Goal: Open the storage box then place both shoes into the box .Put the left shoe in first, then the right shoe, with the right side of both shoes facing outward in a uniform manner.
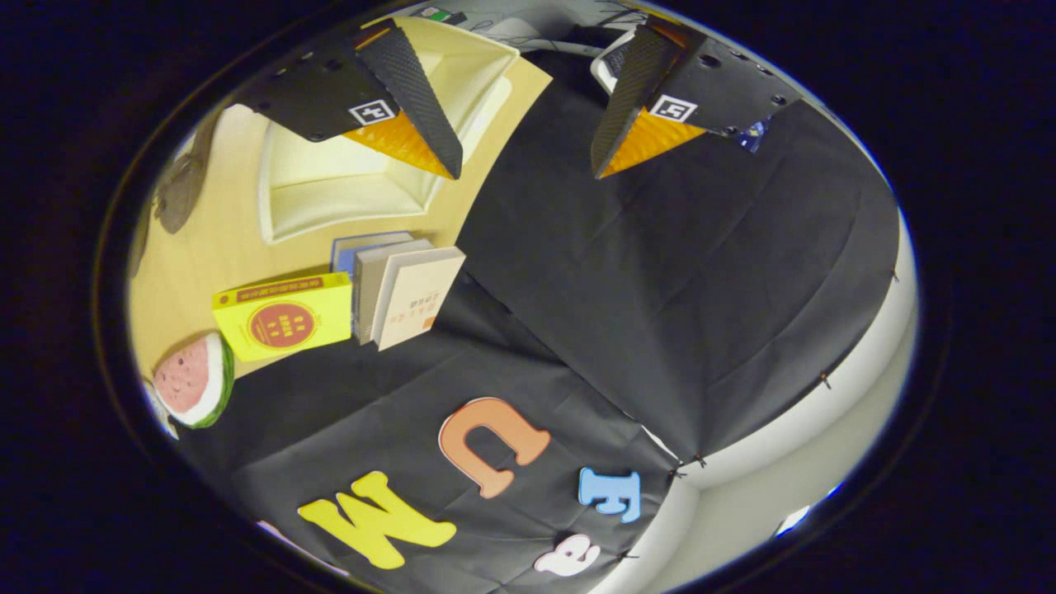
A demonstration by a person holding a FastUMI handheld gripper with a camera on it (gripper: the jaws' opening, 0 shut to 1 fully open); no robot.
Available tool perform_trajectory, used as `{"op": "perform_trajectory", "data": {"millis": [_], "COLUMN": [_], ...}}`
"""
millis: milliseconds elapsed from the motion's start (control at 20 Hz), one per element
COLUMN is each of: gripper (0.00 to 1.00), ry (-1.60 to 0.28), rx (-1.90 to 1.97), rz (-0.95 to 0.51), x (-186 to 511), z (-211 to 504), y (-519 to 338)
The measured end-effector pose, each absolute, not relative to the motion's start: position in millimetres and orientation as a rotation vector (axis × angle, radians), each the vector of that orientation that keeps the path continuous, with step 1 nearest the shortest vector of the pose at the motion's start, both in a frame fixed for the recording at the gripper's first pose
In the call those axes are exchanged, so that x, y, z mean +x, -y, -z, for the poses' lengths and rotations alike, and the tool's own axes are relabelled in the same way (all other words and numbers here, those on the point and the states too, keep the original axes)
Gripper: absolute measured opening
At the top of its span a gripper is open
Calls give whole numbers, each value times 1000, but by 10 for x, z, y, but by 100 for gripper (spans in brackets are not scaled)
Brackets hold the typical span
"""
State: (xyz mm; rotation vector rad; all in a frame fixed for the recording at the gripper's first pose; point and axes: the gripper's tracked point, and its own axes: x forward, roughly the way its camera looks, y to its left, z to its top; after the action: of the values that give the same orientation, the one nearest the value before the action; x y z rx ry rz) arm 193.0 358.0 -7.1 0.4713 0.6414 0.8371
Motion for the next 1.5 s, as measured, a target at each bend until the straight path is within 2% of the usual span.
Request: {"op": "perform_trajectory", "data": {"millis": [400, 700, 1050, 1250, 1500], "gripper": [96, 96, 96, 96, 96], "ry": [-504, -460, -521, -625, -769], "rx": [208, 104, 21, -16, -2], "rz": [-600, -496, -353, -296, -293], "x": [2039, 2017, 2055, 2088, 2142], "z": [144, 303, 867, 1341, 1818], "y": [-2444, -1714, -890, -567, -463]}}
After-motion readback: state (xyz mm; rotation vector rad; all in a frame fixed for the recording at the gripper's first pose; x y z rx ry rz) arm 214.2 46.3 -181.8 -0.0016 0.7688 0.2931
